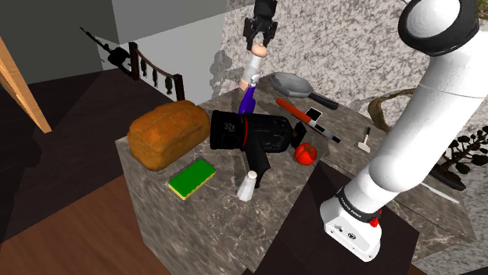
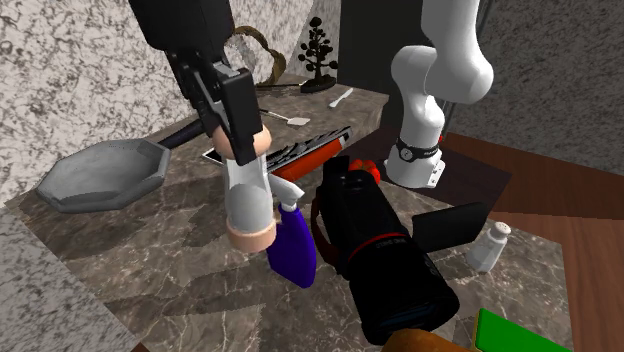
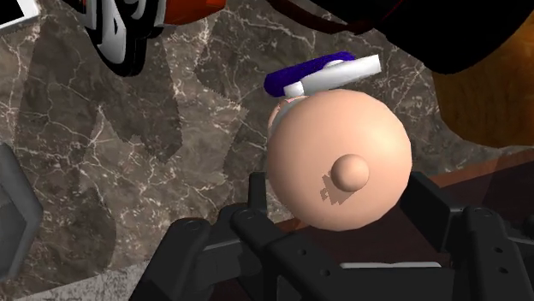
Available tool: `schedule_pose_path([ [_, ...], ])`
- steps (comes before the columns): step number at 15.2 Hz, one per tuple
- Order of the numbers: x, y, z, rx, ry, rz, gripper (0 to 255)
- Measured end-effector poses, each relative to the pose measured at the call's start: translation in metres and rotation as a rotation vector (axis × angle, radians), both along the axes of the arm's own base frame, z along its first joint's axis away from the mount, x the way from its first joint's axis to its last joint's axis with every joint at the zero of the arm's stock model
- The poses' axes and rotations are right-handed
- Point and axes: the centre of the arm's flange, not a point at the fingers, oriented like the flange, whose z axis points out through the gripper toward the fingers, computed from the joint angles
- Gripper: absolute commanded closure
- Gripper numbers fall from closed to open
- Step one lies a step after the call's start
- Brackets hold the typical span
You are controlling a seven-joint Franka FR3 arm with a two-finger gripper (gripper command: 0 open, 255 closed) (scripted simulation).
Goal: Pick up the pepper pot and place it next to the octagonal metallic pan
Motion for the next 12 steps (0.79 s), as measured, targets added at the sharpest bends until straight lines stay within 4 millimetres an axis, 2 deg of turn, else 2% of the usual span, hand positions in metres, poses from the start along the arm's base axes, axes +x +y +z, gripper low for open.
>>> schedule_pose_path([
  [12, -0.083, -0.130, 0.028, 0.000, 0.001, -0.001, 255],
])
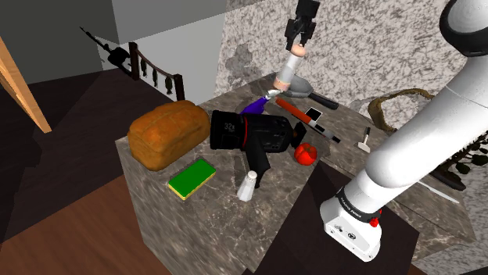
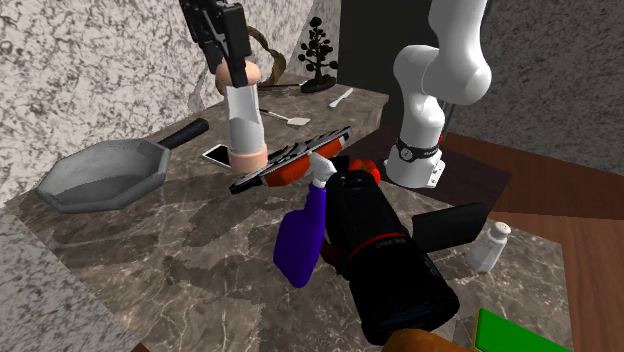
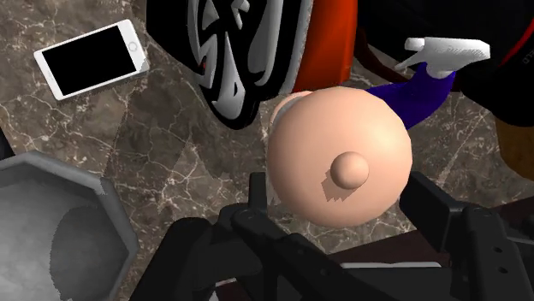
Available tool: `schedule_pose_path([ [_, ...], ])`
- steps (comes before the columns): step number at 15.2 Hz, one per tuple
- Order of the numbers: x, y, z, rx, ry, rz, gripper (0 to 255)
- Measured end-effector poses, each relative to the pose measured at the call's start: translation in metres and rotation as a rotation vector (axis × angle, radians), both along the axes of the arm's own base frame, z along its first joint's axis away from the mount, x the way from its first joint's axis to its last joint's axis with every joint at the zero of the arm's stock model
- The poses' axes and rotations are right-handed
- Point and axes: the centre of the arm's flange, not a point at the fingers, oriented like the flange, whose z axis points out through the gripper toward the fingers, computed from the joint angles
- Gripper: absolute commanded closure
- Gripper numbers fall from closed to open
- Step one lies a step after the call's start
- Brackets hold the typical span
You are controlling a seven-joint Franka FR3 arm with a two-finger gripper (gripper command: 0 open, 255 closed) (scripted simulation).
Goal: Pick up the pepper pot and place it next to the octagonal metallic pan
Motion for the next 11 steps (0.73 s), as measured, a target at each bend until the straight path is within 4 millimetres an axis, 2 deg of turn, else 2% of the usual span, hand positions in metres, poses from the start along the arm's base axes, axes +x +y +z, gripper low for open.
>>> schedule_pose_path([
  [11, -0.078, -0.119, 0.031, 0.000, -0.001, 0.000, 255],
])
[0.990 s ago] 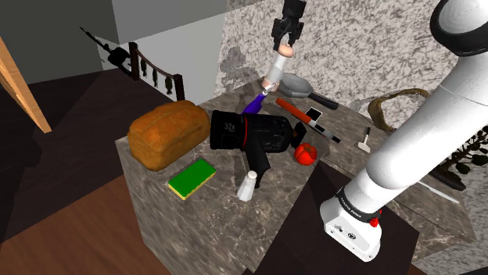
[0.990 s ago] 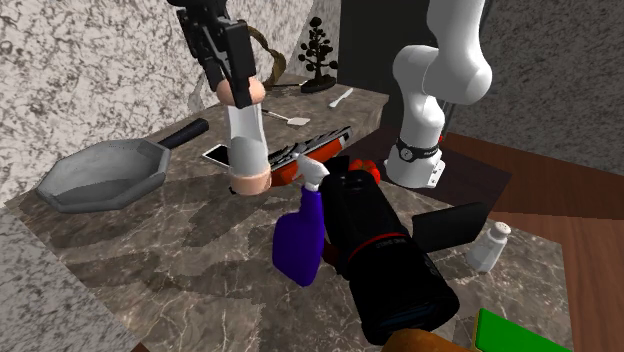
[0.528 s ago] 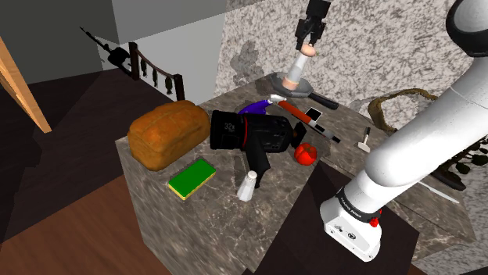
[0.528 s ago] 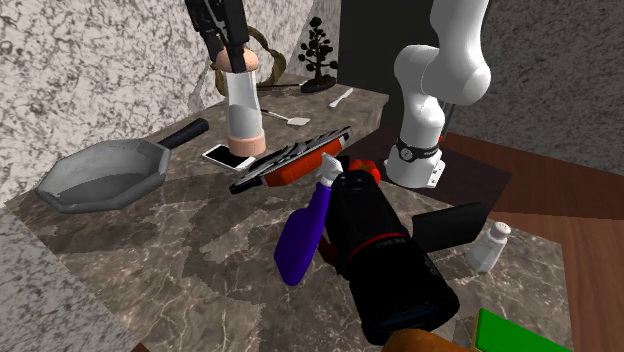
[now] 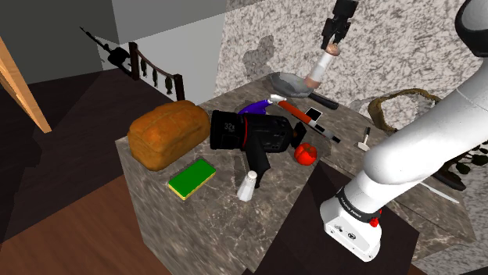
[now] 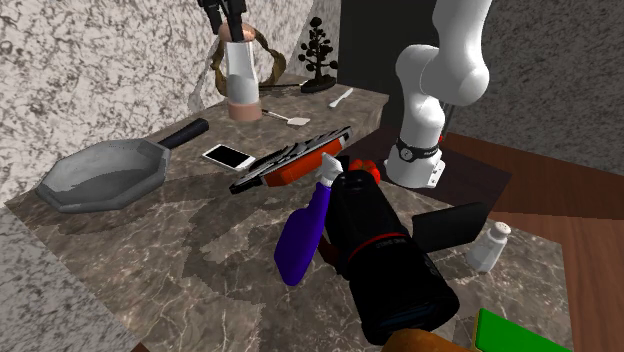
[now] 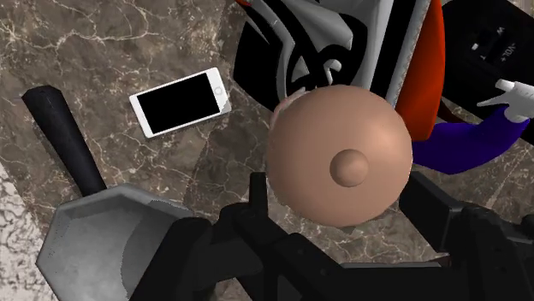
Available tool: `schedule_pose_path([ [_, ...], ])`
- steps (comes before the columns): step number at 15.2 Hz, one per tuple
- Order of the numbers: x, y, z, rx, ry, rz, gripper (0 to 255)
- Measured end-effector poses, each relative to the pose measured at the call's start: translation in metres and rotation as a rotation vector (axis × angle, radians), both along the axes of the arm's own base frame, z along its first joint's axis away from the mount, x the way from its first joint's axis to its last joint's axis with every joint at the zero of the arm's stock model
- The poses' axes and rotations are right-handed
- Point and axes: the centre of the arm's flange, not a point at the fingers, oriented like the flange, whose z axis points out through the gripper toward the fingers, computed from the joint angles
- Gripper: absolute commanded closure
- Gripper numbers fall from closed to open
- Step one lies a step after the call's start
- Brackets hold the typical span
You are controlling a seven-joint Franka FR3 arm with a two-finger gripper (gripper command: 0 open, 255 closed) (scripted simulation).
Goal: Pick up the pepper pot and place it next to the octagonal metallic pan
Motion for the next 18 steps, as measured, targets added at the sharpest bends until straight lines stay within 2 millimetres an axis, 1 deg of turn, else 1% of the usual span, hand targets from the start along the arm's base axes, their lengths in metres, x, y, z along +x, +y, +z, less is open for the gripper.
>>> schedule_pose_path([
  [2, -0.015, -0.025, 0.003, 0.000, 0.000, 0.000, 255],
  [5, -0.034, -0.056, 0.012, 0.000, 0.000, 0.000, 255],
  [7, -0.050, -0.077, 0.017, 0.000, 0.000, 0.000, 255],
  [8, -0.059, -0.089, 0.023, 0.000, 0.000, 0.000, 255],
  [10, -0.068, -0.111, 0.026, 0.000, 0.000, 0.000, 255],
  [12, -0.080, -0.137, 0.032, 0.000, 0.000, 0.000, 255],
  [13, -0.090, -0.145, 0.036, 0.000, 0.001, 0.000, 255],
  [14, -0.097, -0.157, 0.035, 0.000, 0.000, -0.001, 255],
  [16, -0.113, -0.179, 0.042, 0.000, 0.000, -0.001, 255],
  [17, -0.116, -0.186, 0.041, 0.000, 0.000, 0.000, 255],
  [18, -0.117, -0.188, 0.038, 0.000, 0.000, 0.000, 255],
])
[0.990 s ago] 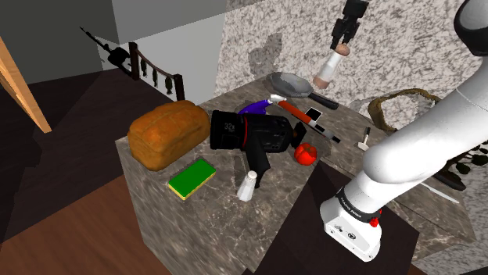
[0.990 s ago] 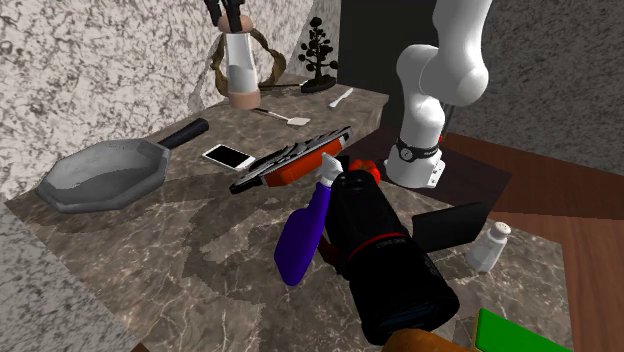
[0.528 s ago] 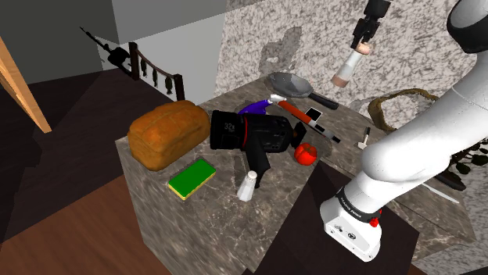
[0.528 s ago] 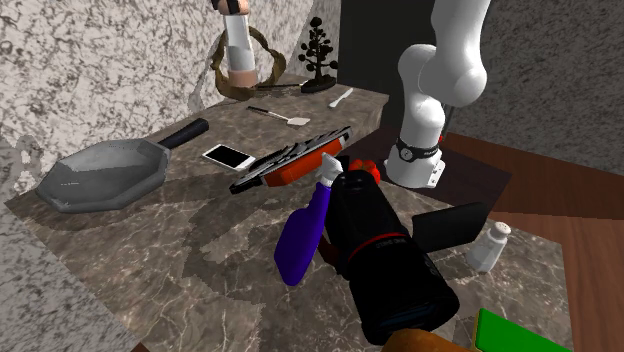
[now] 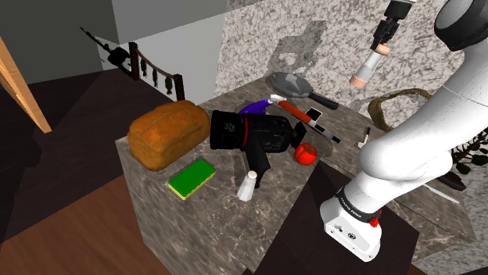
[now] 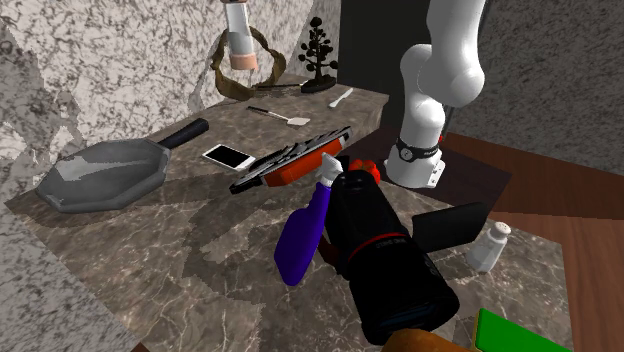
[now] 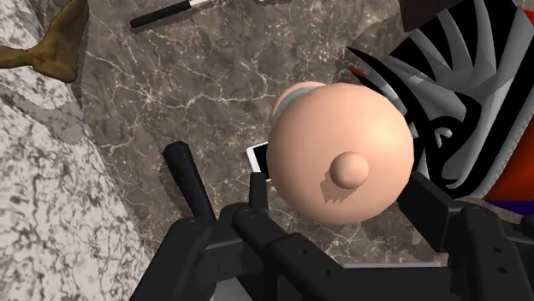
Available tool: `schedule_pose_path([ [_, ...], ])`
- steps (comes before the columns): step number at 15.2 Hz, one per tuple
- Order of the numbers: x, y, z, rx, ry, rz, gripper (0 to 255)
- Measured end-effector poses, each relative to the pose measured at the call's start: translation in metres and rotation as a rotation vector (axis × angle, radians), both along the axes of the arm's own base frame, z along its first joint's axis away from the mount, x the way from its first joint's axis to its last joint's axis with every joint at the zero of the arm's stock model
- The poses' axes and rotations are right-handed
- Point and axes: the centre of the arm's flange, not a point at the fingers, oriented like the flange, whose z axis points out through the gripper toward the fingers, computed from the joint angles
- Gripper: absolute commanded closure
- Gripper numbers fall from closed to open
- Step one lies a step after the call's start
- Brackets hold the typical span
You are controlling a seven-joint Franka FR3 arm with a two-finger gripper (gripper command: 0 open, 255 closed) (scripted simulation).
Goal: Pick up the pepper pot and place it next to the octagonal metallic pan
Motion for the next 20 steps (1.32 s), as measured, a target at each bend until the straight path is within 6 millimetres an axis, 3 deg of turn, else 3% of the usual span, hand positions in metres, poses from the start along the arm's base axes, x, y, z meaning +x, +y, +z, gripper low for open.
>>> schedule_pose_path([
  [20, -0.002, -0.002, -0.103, 0.000, 0.000, 0.001, 255],
])
